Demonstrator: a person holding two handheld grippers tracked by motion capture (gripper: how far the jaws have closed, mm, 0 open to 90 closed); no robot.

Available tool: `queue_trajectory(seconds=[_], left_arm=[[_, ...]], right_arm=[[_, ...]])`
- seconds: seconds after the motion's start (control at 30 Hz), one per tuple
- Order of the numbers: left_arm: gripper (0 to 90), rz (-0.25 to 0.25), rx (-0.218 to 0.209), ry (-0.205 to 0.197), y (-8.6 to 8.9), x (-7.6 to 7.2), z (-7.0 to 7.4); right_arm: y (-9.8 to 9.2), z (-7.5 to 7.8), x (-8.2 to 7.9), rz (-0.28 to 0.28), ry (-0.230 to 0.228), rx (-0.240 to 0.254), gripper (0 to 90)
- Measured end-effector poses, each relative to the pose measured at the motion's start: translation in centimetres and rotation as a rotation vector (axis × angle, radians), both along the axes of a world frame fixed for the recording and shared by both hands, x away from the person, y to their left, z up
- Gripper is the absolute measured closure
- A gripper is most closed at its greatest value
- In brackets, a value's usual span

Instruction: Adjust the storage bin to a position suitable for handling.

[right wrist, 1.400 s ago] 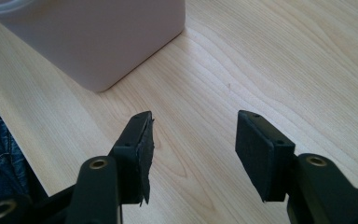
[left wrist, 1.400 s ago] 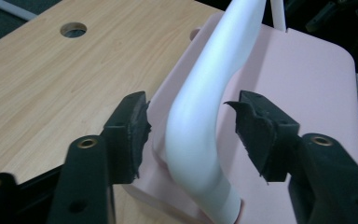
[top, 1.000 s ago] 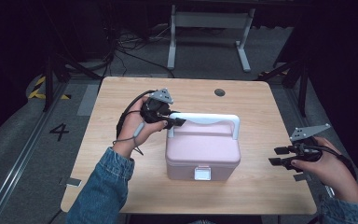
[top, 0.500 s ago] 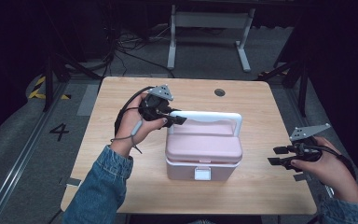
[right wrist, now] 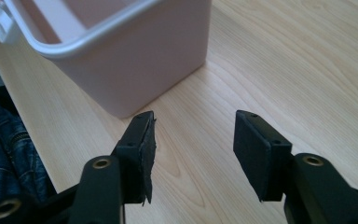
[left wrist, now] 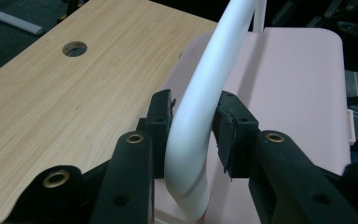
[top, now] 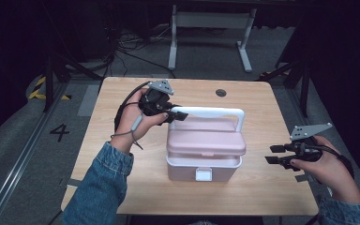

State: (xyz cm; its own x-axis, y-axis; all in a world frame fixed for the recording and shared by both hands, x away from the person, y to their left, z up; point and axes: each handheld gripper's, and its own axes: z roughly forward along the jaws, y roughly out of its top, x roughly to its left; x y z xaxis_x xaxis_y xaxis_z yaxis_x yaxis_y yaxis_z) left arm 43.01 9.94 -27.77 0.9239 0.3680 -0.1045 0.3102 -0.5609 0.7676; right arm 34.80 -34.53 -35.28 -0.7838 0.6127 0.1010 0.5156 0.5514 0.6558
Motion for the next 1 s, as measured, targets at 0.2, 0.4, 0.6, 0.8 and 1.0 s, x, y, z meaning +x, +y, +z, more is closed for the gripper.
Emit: queue_trajectory(seconds=[0.2,0.4,0.6,0.8,1.0], left_arm=[[69.5,0.003,-0.017,0.013,0.1,0.1,-0.1],[69.5,0.006,-0.026,0.009,0.1,0.2,0.0],[69.6,0.014,-0.052,0.026,0.3,0.6,-0.1],[69.5,0.037,-0.098,0.061,0.7,1.2,-0.3],[69.3,0.048,-0.104,0.063,0.8,1.5,-0.3]], right_arm=[[1.1,0.3,0.2,0.044,-0.059,0.057,62.5],[2.1,0.6,0.2,0.102,-0.119,0.155,76.4],[3.6,0.2,0.2,0.195,-0.153,0.223,89.4],[4.8,-0.2,0.4,0.242,-0.162,0.283,90.0],[5.9,-0.4,0.5,0.256,-0.192,0.351,90.0]])
